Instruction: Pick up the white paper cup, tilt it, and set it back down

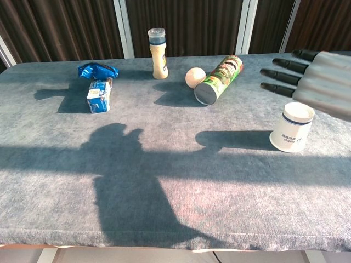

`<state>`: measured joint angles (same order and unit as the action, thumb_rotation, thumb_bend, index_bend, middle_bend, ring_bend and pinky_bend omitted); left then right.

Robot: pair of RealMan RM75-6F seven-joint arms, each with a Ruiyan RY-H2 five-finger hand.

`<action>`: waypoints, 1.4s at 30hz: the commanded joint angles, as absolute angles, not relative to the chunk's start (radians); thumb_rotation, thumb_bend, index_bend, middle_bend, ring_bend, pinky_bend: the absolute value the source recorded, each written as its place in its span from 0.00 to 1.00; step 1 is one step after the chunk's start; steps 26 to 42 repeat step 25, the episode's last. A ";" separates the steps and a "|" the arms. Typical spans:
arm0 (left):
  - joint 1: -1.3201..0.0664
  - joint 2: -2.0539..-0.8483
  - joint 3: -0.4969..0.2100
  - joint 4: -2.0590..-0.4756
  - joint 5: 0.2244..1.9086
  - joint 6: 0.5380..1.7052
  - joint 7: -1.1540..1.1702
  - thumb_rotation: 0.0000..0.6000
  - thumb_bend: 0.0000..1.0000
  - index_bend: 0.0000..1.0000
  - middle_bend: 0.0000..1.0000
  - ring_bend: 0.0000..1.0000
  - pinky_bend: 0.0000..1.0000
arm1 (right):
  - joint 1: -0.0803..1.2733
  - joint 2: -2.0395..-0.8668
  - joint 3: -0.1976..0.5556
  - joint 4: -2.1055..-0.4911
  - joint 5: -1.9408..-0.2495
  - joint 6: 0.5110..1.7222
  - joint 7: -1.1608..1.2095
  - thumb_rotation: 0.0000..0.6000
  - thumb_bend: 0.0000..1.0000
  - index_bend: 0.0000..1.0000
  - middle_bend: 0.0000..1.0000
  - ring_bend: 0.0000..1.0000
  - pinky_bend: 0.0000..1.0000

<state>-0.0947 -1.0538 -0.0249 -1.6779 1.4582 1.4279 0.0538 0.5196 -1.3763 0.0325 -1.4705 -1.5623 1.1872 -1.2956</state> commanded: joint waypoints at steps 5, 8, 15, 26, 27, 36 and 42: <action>-0.094 -1.054 -0.025 -1.679 1.456 1.428 0.058 1.00 0.36 0.30 0.15 0.15 0.25 | 0.440 -1.300 0.094 -1.575 -1.599 1.409 -0.811 1.00 0.27 0.02 0.04 0.00 0.20; -0.092 -1.053 -0.025 -1.681 1.458 1.432 0.058 1.00 0.36 0.30 0.15 0.15 0.25 | 0.409 -1.265 0.094 -1.620 -1.565 1.423 -0.636 1.00 0.30 0.04 0.04 0.00 0.20; -0.095 -1.060 -0.024 -1.680 1.466 1.434 0.071 1.00 0.36 0.30 0.15 0.15 0.25 | 0.358 -1.189 0.090 -1.675 -1.473 1.389 -0.337 1.00 0.47 0.15 0.05 0.00 0.20; -0.103 -1.070 -0.023 -1.674 1.471 1.425 0.075 1.00 0.36 0.30 0.15 0.15 0.25 | 0.330 -1.164 0.088 -1.675 -1.436 1.365 -0.269 1.00 0.50 0.15 0.05 0.00 0.20; -0.103 -1.070 -0.023 -1.674 1.471 1.425 0.075 1.00 0.36 0.30 0.15 0.15 0.25 | 0.330 -1.164 0.088 -1.675 -1.436 1.365 -0.269 1.00 0.50 0.15 0.05 0.00 0.20; -0.103 -1.070 -0.023 -1.674 1.471 1.425 0.075 1.00 0.36 0.30 0.15 0.15 0.25 | 0.330 -1.164 0.088 -1.675 -1.436 1.365 -0.269 1.00 0.50 0.15 0.05 0.00 0.20; -0.103 -1.070 -0.023 -1.674 1.471 1.425 0.075 1.00 0.36 0.30 0.15 0.15 0.25 | 0.330 -1.164 0.088 -1.675 -1.436 1.365 -0.269 1.00 0.50 0.15 0.05 0.00 0.20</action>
